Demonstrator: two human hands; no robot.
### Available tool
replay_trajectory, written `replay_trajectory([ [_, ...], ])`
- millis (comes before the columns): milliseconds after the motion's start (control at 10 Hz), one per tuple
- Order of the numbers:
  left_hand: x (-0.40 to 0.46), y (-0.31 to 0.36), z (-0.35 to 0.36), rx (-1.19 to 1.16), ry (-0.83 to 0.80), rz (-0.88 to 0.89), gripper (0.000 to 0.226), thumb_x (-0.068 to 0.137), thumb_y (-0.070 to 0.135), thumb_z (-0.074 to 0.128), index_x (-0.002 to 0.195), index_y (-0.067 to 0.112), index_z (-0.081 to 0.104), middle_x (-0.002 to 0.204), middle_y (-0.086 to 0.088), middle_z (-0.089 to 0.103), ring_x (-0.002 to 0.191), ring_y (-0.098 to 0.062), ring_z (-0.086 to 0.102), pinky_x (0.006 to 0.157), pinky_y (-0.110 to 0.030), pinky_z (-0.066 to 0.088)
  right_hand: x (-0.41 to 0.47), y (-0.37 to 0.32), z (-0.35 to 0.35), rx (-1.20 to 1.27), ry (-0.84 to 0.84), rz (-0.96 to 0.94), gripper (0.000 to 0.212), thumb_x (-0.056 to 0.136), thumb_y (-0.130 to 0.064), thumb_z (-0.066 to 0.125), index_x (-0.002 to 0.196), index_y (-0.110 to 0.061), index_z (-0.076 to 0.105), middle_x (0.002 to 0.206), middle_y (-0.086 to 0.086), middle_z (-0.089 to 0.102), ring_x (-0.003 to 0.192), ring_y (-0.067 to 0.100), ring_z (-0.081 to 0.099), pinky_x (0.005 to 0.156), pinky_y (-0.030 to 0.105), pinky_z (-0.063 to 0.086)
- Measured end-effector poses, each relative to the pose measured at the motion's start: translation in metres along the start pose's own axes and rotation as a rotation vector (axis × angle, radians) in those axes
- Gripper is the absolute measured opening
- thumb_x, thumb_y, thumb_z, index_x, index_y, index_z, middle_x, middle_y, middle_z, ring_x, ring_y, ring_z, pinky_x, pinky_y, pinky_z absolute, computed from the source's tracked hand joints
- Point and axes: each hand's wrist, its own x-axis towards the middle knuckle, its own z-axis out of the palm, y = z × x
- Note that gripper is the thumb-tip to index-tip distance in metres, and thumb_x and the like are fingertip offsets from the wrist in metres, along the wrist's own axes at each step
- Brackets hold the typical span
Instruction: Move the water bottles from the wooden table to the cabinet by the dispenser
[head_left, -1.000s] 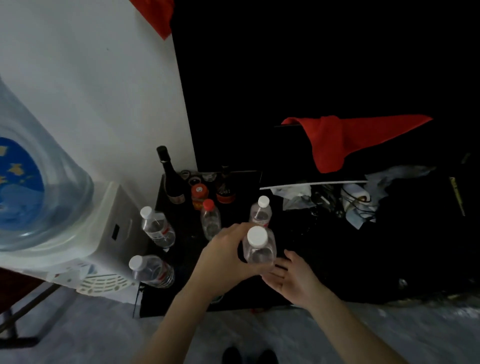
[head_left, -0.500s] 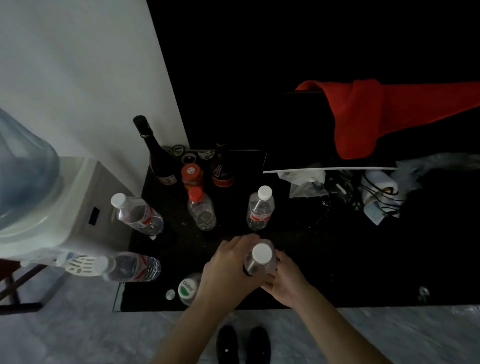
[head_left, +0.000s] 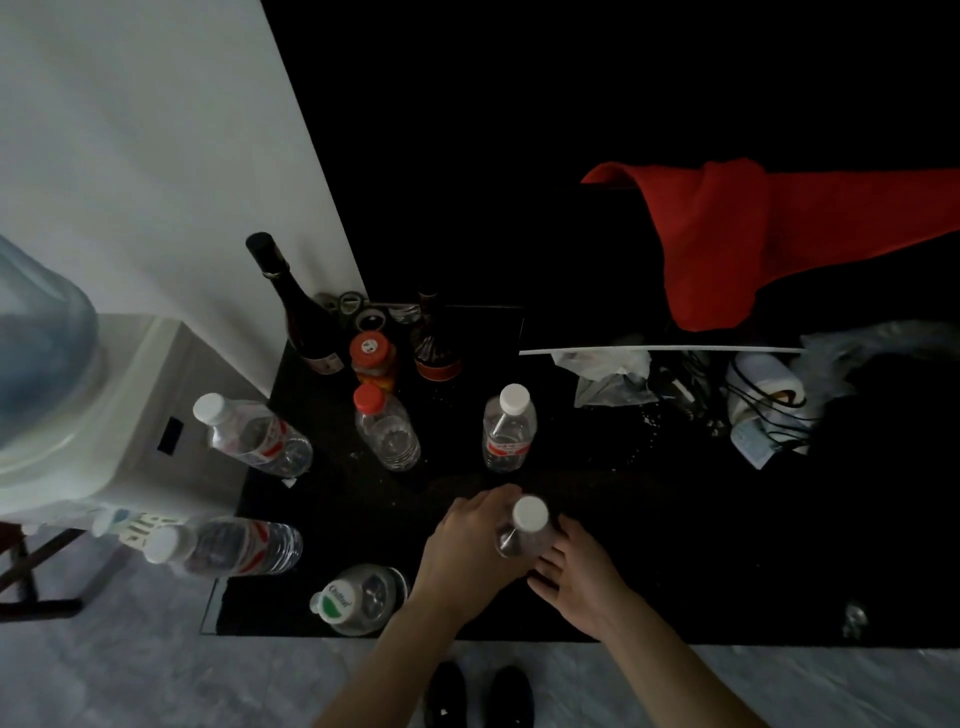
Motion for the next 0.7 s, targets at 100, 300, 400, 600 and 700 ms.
replay_trajectory([
  [100,0.003,-0.001,0.001,0.015,-0.006,0.012,0.066,0.080,0.050,0.077,0.140,0.033,0.054,0.132,0.013,0.064,0.116,-0.016,0.058,0.092,-0.031,0.048,-0.005,-0.006,-0.002,-0.038,0.011,-0.025,0.044,0.104,-0.041,0.036,0.126,-0.010,0.058,0.147,0.014,0.048,0.141,0.028,0.038,0.113,0.046,0.031],
  [300,0.001,-0.002,-0.006,0.118,-0.081,-0.006,0.073,0.077,0.044,0.078,0.143,0.041,0.046,0.137,0.020,0.055,0.125,-0.009,0.052,0.095,-0.035,0.051,-0.016,-0.022,-0.003,-0.455,0.095,-0.150,0.022,0.104,-0.029,0.042,0.108,-0.020,0.061,0.120,0.007,0.058,0.124,0.025,0.052,0.099,0.041,0.042],
  [400,0.001,0.007,-0.014,0.213,-0.095,0.015,0.071,0.078,0.045,0.078,0.141,0.039,0.046,0.134,0.014,0.057,0.124,-0.015,0.054,0.099,-0.037,0.048,-0.032,-0.039,-0.006,-1.053,0.270,-0.445,0.024,0.098,-0.024,0.051,0.121,-0.020,0.058,0.131,0.009,0.052,0.122,0.024,0.052,0.093,0.030,0.040],
  [600,0.003,0.027,-0.035,0.606,-0.184,0.023,0.093,0.084,0.045,0.075,0.160,0.031,0.024,0.169,0.001,0.021,0.156,-0.028,0.018,0.126,-0.050,0.010,-0.086,-0.084,0.005,-1.542,0.464,-0.719,0.077,0.091,-0.037,0.058,0.155,-0.018,0.019,0.162,0.010,0.016,0.145,0.030,0.025,0.114,0.043,0.033],
  [700,0.002,0.037,-0.051,0.627,-0.048,0.112,0.064,0.094,0.045,0.059,0.152,0.029,0.039,0.158,0.001,0.038,0.142,-0.026,0.039,0.116,-0.042,0.031,-0.108,-0.096,0.006,-1.706,0.490,-0.862,0.083,0.088,-0.041,0.061,0.155,-0.024,0.015,0.163,0.004,0.010,0.146,0.029,0.021,0.113,0.043,0.031],
])
